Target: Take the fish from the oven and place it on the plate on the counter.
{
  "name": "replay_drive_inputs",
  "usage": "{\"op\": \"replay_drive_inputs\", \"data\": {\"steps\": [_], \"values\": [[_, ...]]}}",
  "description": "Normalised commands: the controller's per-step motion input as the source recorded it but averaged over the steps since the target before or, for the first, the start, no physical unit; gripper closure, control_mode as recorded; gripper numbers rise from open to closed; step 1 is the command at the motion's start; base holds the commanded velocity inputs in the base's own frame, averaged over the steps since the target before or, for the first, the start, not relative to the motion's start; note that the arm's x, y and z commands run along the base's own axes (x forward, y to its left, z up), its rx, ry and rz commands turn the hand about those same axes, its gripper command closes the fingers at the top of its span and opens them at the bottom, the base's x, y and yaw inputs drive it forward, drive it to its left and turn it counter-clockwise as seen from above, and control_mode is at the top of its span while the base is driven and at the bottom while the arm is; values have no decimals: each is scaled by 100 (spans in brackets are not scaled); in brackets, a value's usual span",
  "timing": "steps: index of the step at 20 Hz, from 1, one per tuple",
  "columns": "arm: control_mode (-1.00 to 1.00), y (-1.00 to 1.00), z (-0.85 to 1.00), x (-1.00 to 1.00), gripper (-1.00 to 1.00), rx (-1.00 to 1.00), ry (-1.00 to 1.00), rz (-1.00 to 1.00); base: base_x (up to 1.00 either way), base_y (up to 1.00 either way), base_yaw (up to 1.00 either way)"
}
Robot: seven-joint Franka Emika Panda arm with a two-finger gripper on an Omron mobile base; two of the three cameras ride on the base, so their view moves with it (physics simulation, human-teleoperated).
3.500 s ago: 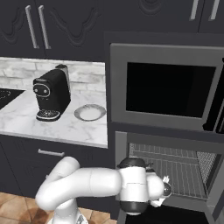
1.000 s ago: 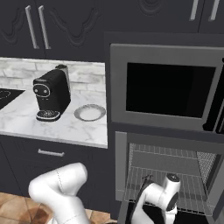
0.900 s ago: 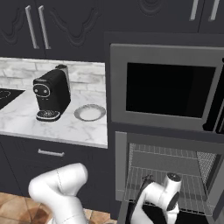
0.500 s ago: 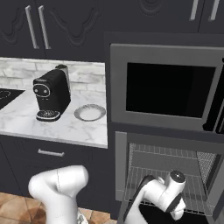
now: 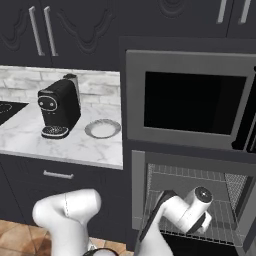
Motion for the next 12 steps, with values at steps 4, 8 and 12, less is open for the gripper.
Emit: {"op": "replay_drive_inputs", "data": {"steps": [4, 8, 12], "values": [[-100, 20, 39, 69, 100, 0, 0, 48, 0, 0, 0], [-100, 26, 9, 60, 100, -6, 4, 38, 0, 0, 0], [-100, 24, 0, 52, -100, -6, 6, 35, 0, 0, 0]]}}
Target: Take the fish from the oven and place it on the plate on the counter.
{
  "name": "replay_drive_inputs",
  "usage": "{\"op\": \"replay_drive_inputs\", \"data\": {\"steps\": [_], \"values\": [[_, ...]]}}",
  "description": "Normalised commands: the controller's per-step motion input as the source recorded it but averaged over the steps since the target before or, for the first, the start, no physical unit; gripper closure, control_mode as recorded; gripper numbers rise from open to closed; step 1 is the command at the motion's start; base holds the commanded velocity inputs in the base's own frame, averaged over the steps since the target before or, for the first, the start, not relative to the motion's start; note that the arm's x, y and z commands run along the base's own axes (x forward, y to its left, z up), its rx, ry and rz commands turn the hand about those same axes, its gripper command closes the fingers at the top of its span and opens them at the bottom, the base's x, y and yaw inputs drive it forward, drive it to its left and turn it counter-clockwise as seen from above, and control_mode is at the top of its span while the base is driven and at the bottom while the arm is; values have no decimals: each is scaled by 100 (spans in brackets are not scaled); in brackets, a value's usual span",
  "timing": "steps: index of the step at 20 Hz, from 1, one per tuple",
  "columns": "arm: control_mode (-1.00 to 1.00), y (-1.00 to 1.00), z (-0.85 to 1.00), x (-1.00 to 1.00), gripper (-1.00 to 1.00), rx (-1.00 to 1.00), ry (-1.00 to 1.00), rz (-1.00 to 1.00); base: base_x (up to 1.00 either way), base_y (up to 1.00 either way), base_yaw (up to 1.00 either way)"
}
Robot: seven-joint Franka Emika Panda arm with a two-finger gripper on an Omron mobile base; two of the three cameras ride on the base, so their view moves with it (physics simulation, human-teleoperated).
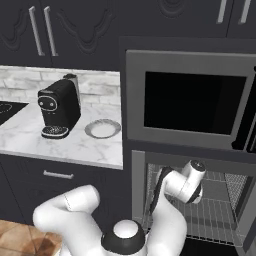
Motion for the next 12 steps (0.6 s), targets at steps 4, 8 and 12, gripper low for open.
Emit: {"op": "replay_drive_inputs", "data": {"steps": [4, 8, 12], "values": [[-100, 4, -4, 4, -100, -2, 3, 11, 0, 0, 0], [-100, 0, -23, 1, -100, 0, -1, 7, 0, 0, 0], [-100, 0, -37, 17, -100, 1, 0, 5, 0, 0, 0]]}}
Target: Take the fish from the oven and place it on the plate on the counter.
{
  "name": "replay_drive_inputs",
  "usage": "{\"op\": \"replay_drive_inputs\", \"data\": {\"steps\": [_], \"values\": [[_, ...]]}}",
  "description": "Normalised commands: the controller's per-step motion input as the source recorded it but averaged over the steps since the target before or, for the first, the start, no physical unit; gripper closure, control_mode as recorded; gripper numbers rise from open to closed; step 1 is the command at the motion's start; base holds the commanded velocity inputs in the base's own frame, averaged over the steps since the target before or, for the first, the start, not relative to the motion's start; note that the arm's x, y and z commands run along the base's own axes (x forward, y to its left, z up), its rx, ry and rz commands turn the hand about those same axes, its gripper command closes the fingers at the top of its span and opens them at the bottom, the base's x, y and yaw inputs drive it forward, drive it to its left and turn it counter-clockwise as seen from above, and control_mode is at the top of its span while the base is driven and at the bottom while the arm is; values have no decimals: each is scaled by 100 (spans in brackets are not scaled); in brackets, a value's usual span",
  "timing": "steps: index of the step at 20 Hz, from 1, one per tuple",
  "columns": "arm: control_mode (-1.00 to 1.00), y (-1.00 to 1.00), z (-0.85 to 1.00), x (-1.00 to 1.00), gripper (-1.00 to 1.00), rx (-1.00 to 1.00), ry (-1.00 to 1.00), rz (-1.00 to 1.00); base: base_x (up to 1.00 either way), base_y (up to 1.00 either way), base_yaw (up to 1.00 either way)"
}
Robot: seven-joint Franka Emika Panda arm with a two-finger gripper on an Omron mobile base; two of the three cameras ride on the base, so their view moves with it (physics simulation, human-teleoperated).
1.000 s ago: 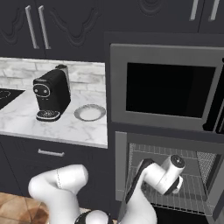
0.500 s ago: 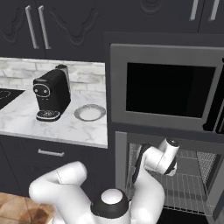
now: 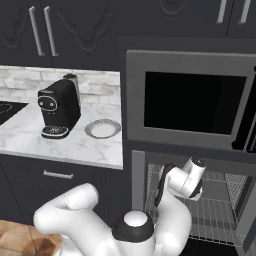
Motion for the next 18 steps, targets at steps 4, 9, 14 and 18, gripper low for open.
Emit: {"op": "replay_drive_inputs", "data": {"steps": [4, 9, 14, 18], "values": [[-100, 0, -50, 42, -100, 0, 0, 5, 0, 0, 0], [-100, -3, -31, 61, -100, 0, 7, 4, 0, 0, 0], [-100, -11, -31, 50, -100, 0, 12, 2, 0, 0, 0], [-100, -22, -30, 10, -100, 0, 4, 0, 0, 0, 0]]}}
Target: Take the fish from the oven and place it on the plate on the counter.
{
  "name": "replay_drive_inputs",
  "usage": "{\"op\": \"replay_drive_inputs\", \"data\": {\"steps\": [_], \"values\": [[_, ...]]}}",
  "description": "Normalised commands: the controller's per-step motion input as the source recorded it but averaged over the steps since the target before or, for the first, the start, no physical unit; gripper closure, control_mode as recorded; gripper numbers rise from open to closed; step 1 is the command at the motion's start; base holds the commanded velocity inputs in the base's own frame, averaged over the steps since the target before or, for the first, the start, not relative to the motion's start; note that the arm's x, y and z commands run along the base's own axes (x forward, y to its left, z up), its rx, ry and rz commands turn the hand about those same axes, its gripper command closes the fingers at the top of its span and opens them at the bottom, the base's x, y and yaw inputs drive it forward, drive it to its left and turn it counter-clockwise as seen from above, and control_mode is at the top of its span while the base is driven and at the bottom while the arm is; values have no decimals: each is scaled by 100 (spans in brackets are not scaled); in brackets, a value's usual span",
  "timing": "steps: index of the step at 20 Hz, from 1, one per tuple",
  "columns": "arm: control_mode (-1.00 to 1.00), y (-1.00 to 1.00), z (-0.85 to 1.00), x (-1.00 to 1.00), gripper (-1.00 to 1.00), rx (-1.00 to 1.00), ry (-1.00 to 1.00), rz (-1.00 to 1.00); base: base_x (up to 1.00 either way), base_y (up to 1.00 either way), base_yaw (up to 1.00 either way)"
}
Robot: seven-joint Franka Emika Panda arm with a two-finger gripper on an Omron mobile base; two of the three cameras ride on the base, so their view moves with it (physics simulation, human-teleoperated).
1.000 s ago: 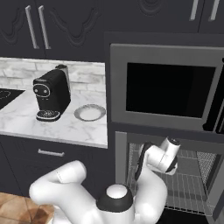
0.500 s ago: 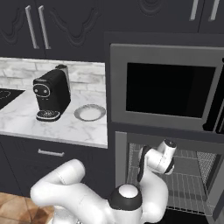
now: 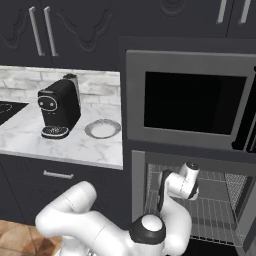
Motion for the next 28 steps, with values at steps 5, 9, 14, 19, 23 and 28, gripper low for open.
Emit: {"op": "replay_drive_inputs", "data": {"steps": [5, 9, 14, 19, 23, 28], "values": [[-100, -4, -22, 1, -100, 0, 0, 0, 0, 0, 0], [-100, 0, -24, 0, -100, 0, 0, 1, 0, 0, 0], [-100, 0, -24, 0, -100, 0, 0, 0, 0, 0, 0], [-100, 0, -16, 0, -100, 0, 0, 0, 0, 0, 0], [-100, 1, -13, 0, -100, 0, -1, 0, 0, 0, 0], [-100, 1, -6, 2, -100, 0, -1, 0, 0, 0, 0]]}}
